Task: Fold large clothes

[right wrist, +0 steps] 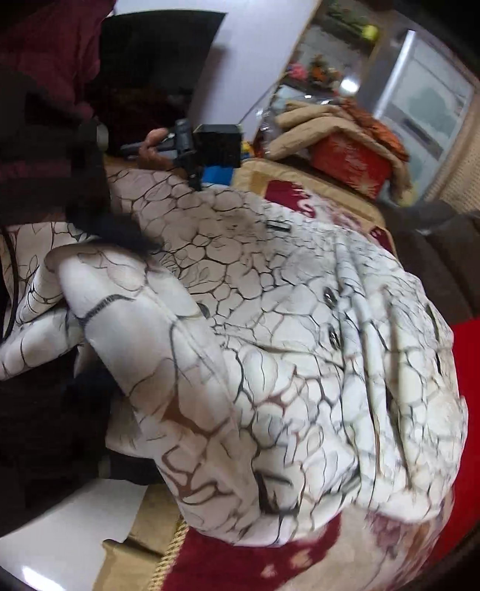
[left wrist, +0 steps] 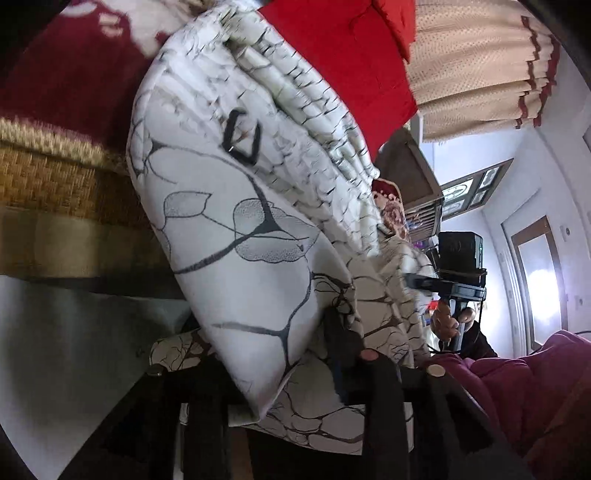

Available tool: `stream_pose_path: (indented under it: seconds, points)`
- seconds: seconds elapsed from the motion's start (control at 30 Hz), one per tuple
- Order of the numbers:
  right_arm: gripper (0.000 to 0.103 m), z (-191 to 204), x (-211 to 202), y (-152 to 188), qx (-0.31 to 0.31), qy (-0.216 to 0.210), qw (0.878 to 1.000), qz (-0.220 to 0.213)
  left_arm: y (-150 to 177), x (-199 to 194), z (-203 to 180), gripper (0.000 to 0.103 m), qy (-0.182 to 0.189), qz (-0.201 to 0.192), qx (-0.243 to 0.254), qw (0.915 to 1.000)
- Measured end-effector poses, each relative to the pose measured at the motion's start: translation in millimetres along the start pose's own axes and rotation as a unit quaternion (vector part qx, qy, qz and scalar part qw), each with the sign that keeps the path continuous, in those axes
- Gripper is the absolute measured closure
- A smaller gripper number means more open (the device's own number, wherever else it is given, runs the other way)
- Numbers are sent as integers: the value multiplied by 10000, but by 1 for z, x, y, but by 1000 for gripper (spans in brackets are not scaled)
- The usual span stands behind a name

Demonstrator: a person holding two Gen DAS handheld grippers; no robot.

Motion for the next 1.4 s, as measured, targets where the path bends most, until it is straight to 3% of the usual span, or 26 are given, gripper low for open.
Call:
stream_pose_path:
  seconds: [0.07, 0.23, 0.37, 0.5, 0.57, 0.63, 0.7, 0.8, 0.87, 0.9, 0.97, 1.07, 1.1, 1.13, 1.2, 1.27, 1.4]
  points:
    - [94, 8, -4, -6, -201, -21, 9997, -110, -7, -12, -16, 99, 48, -119, 161, 9998]
    - [96, 11, -41, -59, -275, 64, 9949, -968, -64, -54, -78, 99, 230, -790, 763, 9937]
    - [96, -19, -75, -118, 35, 154, 9838, -1787, -155, -73, -117, 99, 57, -1230, 1014, 9872]
    - [96, -102, -125, -178, 945, 521, 9553, -2752, -266, -69, -118, 93, -332, -1598, 673, 9843]
    - [96, -162, -135, -189, 1719, 686, 9369, -2967, -321, -54, -97, 91, -584, -1639, 159, 9846]
    - [95, -216, -128, -187, 2503, 643, 9202, -2939, -356, -37, -60, 83, -1120, -1613, -432, 9796]
    - [93, -248, -99, -174, 3191, 415, 9140, -2470, -369, -30, -30, 67, -1338, -1786, -990, 9697]
    - [89, -250, -94, -164, 3194, 295, 9135, -2502, -369, -47, -8, 48, -1047, -2341, -1502, 9548]
    - [89, -246, -103, -162, 3043, 366, 9151, -2619, -361, -65, 0, 45, -921, -2694, -1652, 9443]
    - [87, -244, -110, -158, 3021, 372, 9135, -2698, -357, -69, 1, 45, -942, -2723, -1654, 9432]
    - [79, -240, -122, -159, 2917, 402, 9112, -2880, -345, -65, -8, 45, -1053, -2546, -1497, 9496]
    - [57, -231, -145, -165, 2679, 656, 9077, -3163, -328, -50, -44, 45, -1096, -2240, -895, 9643]
    - [36, -228, -151, -165, 2642, 726, 9042, -3277, -324, -43, -60, 42, -1076, -2143, -642, 9687]
    - [31, -227, -157, -167, 2594, 783, 9001, -3413, -321, -37, -72, 40, -1065, -2076, -449, 9714]
    - [31, -214, -167, -173, 2322, 831, 8984, -3633, -316, -19, -99, 36, -1133, -1967, 6, 9739]
    - [31, -198, -163, -181, 1981, 884, 9098, -3539, -313, 7, -116, 30, -1329, -1761, 456, 9743]
    - [31, -173, -136, -197, 1535, 764, 9328, -3171, -319, 48, -106, 28, -2130, -1514, 734, 9625]
Point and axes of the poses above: each gripper's, at about its wrist camera, not at the fingertips, and x roughly the way its jaws point, z to its left, y to its underside, the point moved 10 cm from there along x, roughly the way its jaws point, and after that the axes turned 12 degrees about -x, right-handed, at the moved point
